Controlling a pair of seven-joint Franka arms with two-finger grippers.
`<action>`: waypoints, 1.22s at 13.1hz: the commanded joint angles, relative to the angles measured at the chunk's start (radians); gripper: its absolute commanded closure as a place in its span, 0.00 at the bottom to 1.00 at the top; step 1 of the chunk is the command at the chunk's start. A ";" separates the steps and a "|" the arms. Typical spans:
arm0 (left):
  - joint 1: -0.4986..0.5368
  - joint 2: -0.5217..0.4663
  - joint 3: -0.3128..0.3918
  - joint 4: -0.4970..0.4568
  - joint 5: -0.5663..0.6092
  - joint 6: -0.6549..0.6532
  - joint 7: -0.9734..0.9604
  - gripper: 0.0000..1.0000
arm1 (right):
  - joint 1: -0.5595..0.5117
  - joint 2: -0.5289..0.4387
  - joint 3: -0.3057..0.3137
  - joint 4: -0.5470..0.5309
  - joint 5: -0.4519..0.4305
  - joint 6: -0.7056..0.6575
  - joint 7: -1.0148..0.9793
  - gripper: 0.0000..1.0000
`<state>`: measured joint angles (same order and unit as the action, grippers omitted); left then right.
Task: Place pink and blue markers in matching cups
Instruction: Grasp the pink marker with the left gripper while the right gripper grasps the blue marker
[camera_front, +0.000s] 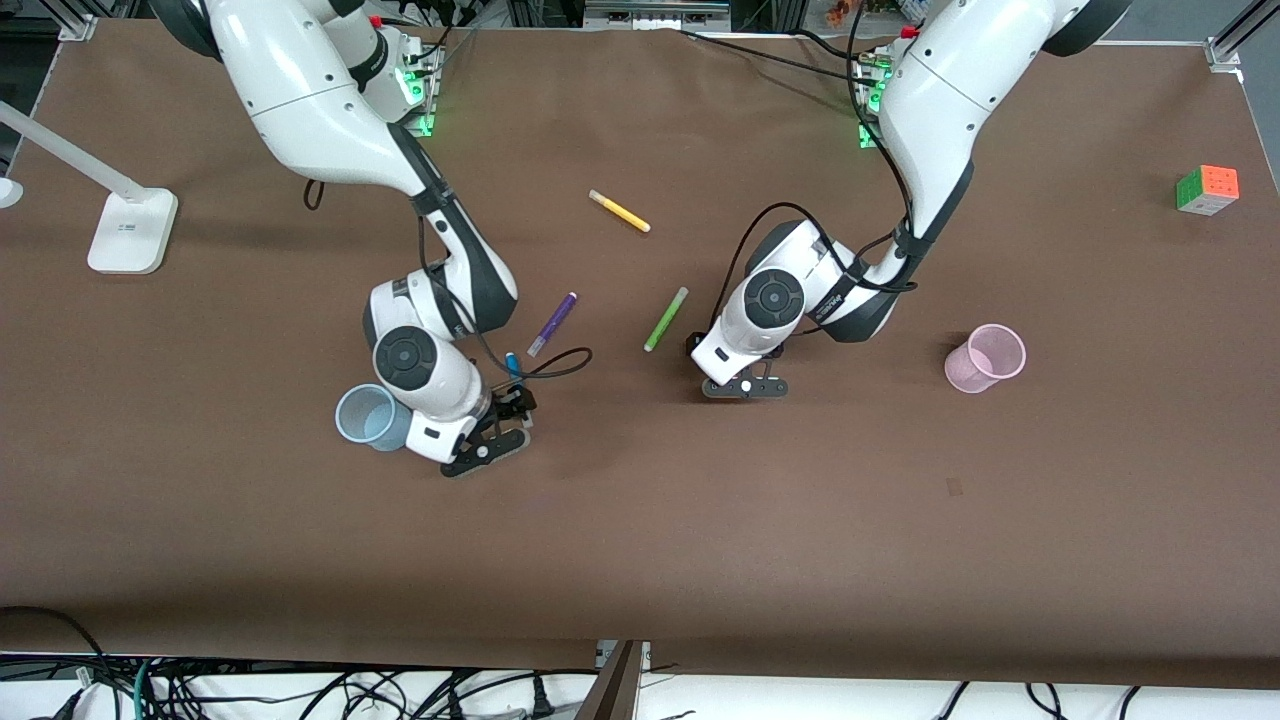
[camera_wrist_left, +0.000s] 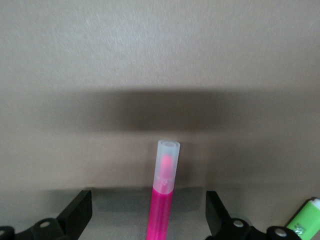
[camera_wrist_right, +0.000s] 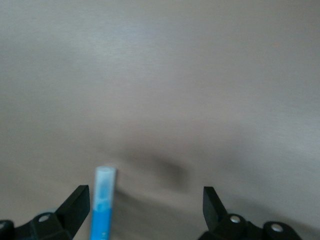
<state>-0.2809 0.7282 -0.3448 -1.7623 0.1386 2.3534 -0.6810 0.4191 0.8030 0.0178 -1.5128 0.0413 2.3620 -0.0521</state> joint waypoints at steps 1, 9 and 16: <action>-0.009 -0.084 0.003 -0.090 0.029 0.012 -0.032 0.00 | 0.026 0.018 -0.004 0.020 0.006 0.026 -0.008 0.00; -0.034 -0.064 0.006 -0.094 0.074 0.040 -0.071 0.00 | 0.053 0.019 -0.004 0.014 0.015 0.026 0.000 0.45; -0.069 -0.049 0.007 -0.092 0.128 0.076 -0.220 0.96 | 0.053 0.025 -0.004 0.011 0.014 0.026 0.003 0.59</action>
<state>-0.3120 0.6769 -0.3501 -1.8472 0.2236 2.4169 -0.8057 0.4689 0.8200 0.0168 -1.5127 0.0415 2.3836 -0.0499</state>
